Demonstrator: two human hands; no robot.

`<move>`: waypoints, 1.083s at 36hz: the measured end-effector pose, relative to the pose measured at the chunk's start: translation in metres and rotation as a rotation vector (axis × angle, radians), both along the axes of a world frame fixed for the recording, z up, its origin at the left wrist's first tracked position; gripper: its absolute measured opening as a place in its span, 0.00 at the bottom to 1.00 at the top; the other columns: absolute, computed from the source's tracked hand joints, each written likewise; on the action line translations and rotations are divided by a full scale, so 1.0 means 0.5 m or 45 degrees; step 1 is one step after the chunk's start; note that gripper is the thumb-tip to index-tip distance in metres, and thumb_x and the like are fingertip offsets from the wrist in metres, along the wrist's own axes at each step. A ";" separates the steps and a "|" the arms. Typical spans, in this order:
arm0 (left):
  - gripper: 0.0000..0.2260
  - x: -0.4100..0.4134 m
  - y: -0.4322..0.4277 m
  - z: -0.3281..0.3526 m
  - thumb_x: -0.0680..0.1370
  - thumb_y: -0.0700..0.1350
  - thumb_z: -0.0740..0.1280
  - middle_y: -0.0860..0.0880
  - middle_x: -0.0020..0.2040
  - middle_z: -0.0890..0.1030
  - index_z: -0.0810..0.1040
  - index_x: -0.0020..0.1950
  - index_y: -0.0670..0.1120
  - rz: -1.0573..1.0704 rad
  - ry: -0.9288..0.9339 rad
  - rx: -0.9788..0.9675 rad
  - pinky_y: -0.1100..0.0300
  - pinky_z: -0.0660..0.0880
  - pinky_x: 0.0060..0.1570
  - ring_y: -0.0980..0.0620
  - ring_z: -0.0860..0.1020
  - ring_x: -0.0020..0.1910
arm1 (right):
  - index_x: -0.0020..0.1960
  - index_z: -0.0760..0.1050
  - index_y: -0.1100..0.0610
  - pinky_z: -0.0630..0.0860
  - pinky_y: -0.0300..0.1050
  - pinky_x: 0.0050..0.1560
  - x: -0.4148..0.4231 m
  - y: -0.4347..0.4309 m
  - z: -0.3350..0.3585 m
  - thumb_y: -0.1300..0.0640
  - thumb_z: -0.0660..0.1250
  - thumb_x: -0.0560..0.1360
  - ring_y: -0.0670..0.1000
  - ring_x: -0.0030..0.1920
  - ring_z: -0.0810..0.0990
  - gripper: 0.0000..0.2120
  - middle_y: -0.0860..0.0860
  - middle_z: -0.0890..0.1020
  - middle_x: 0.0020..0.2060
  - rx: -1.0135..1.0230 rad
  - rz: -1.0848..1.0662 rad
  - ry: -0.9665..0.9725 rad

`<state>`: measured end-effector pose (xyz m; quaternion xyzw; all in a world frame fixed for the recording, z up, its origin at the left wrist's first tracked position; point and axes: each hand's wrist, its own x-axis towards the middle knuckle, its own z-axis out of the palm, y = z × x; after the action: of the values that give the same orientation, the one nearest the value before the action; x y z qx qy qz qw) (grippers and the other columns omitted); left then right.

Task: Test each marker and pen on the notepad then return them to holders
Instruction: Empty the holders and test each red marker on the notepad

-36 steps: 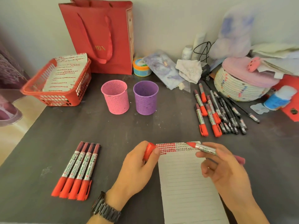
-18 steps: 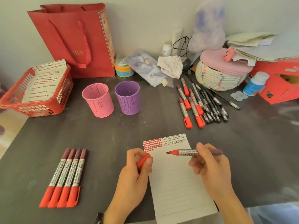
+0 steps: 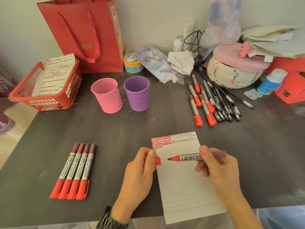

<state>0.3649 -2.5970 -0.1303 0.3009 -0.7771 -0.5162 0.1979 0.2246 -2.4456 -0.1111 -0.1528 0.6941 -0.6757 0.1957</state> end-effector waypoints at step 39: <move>0.17 0.041 0.043 0.094 0.82 0.57 0.56 0.52 0.32 0.79 0.74 0.39 0.52 -0.123 0.087 0.085 0.52 0.71 0.31 0.54 0.72 0.28 | 0.42 0.85 0.44 0.62 0.33 0.31 0.125 0.035 0.055 0.31 0.61 0.76 0.43 0.27 0.65 0.21 0.43 0.69 0.23 0.360 0.438 0.284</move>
<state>0.3853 -2.5754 -0.0835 0.2516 -0.7658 -0.5609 0.1889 0.2873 -2.4282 -0.0836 -0.3137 0.7627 -0.5076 0.2494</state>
